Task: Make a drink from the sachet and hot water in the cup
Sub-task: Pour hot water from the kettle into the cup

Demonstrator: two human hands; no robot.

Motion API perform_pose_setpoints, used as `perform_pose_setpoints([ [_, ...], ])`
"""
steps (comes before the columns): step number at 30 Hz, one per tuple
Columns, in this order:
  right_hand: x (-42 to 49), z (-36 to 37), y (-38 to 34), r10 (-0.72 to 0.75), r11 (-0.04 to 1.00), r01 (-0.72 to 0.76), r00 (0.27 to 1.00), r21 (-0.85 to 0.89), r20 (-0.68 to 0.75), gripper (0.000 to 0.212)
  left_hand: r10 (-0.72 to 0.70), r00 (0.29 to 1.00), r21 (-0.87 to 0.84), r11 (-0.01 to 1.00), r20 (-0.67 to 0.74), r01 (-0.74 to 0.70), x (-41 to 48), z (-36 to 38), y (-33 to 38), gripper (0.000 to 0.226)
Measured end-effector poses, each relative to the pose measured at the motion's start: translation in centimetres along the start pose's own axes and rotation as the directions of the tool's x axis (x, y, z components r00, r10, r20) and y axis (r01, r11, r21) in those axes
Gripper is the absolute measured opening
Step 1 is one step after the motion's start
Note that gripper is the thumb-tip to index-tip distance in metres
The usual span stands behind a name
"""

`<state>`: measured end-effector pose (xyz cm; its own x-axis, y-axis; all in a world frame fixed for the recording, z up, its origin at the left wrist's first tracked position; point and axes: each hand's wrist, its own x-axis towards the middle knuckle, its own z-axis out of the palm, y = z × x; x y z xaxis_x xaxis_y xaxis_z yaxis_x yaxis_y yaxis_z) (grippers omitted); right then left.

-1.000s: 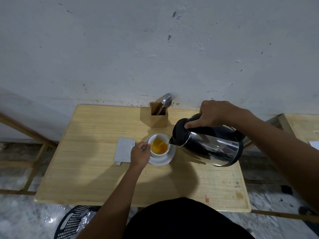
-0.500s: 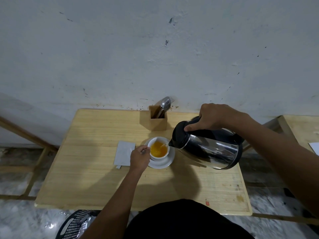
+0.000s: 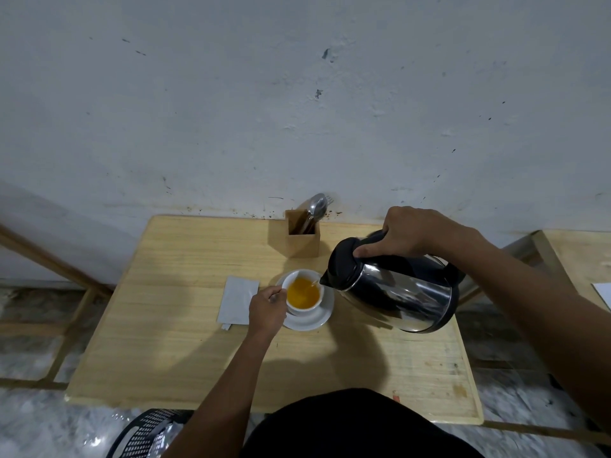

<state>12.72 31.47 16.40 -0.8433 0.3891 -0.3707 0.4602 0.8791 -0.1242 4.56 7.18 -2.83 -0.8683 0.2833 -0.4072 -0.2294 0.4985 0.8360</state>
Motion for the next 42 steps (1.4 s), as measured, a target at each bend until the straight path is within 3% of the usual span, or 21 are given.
perform_pose_setpoints([
  [13,0.1,-0.1,0.0,-0.018,1.000,0.018,1.000,-0.016,-0.011,0.073,0.001,1.000,0.027,1.000,-0.024,0.000,-0.6,0.1,0.4,0.027],
  [21,-0.4,-0.1,1.7,-0.039,0.998,0.042,0.998,0.049,-0.053,0.074,0.009,0.998,0.043,0.999,-0.063,-0.006,-1.1,0.5,0.9,0.026],
  [25,-0.4,0.3,4.0,-0.010,0.983,0.028,0.995,0.181,-0.096,0.077,0.040,0.993,0.067,0.997,-0.108,-0.033,-1.7,1.0,1.4,0.017],
  [33,-1.2,2.7,10.1,0.112,0.782,0.126,0.935,0.611,-0.336,0.089,0.058,0.970,0.086,0.996,-0.238,-0.038,-2.5,2.2,1.9,0.025],
  [35,-1.3,3.1,11.4,0.155,0.732,0.166,0.904,0.661,-0.398,0.092,0.053,0.968,0.091,0.995,-0.246,-0.031,-2.5,2.3,2.0,0.022],
  [42,-1.1,3.9,14.5,0.262,0.635,0.242,0.826,0.734,-0.499,0.068,0.036,0.949,0.136,0.991,-0.312,0.007,-2.4,3.1,2.2,0.028],
])
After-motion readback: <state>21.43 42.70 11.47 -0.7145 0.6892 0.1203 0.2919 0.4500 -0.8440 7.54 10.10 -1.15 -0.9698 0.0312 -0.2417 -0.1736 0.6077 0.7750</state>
